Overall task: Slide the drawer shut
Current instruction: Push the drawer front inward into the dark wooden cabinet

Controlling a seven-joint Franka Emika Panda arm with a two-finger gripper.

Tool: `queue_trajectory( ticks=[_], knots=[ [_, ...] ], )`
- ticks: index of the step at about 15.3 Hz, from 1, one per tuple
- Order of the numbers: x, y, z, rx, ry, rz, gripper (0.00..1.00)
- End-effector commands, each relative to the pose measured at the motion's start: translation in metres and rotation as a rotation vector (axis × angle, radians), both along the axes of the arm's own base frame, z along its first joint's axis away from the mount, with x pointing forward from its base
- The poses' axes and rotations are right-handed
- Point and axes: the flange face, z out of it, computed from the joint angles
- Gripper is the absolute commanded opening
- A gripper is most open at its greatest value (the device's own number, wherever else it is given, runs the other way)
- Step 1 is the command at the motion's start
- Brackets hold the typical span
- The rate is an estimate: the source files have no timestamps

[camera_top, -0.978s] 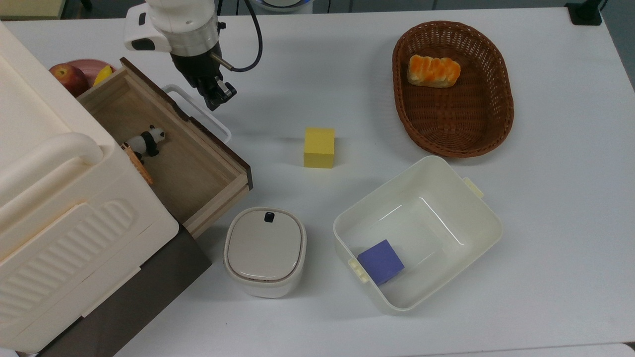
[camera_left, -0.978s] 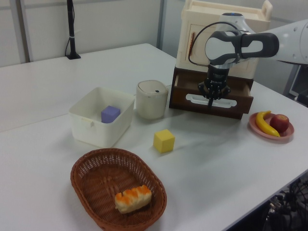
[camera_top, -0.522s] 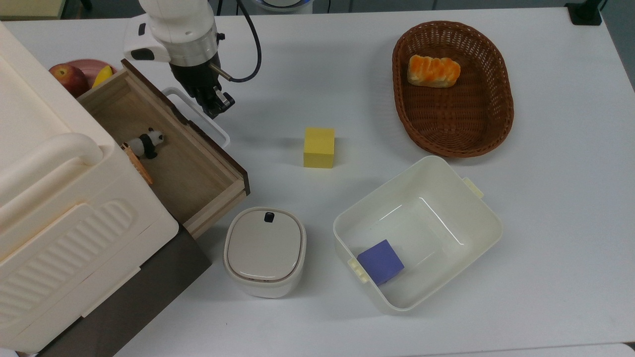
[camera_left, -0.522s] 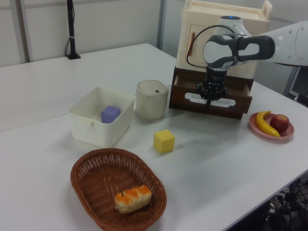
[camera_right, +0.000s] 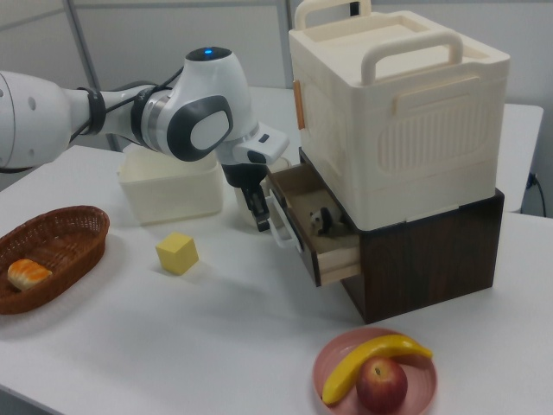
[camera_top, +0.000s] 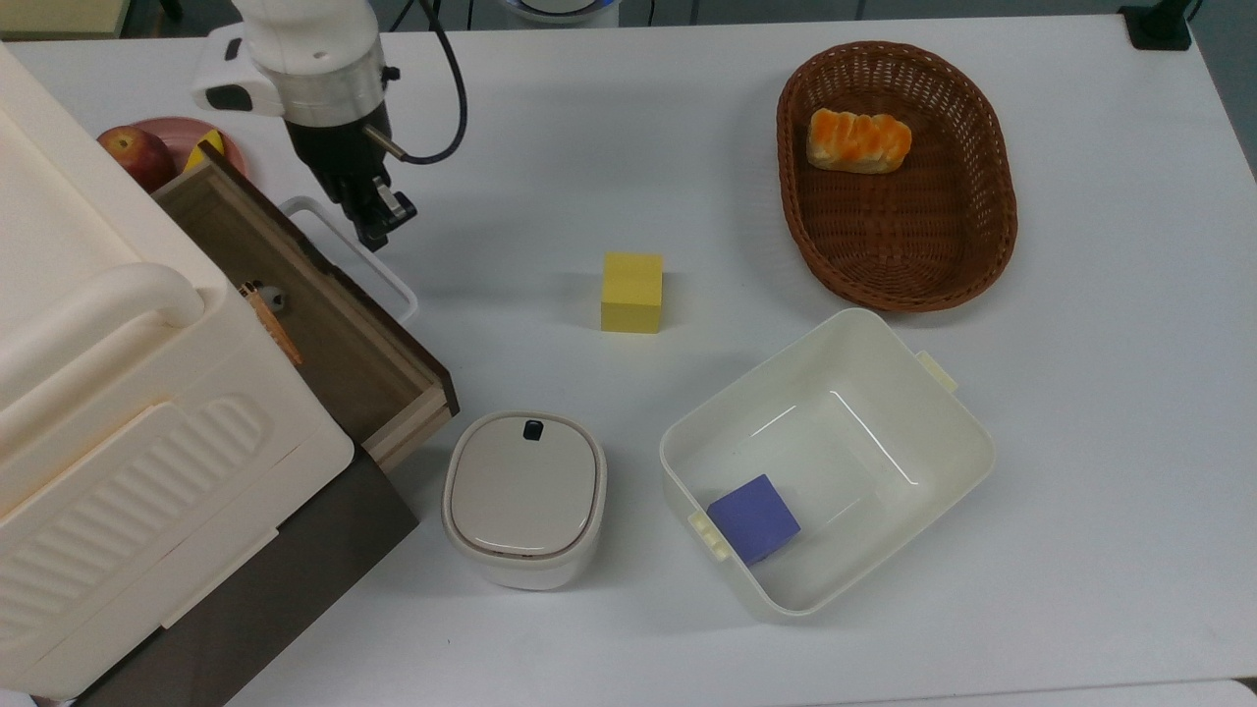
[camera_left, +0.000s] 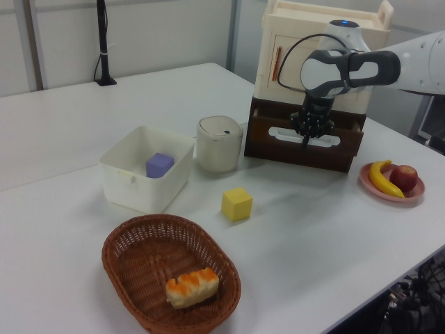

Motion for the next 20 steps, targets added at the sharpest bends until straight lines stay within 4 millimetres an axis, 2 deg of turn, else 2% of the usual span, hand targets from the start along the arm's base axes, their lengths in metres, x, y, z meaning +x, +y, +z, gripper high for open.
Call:
queue_trajectory(
  ticks=[1,6,7,11,13,20],
  knots=[
    [0.008,-0.025,0.016,-0.017,-0.077,-0.042,0.00],
    [0.018,-0.040,0.015,-0.030,-0.087,-0.059,0.00],
    [0.018,-0.044,0.010,-0.031,-0.079,-0.063,0.00],
    [0.023,-0.049,0.000,-0.037,-0.068,-0.054,0.00],
    [0.026,-0.052,0.001,-0.048,-0.106,-0.056,0.00],
    [0.025,-0.072,-0.003,-0.058,-0.122,-0.071,0.00]
  ],
)
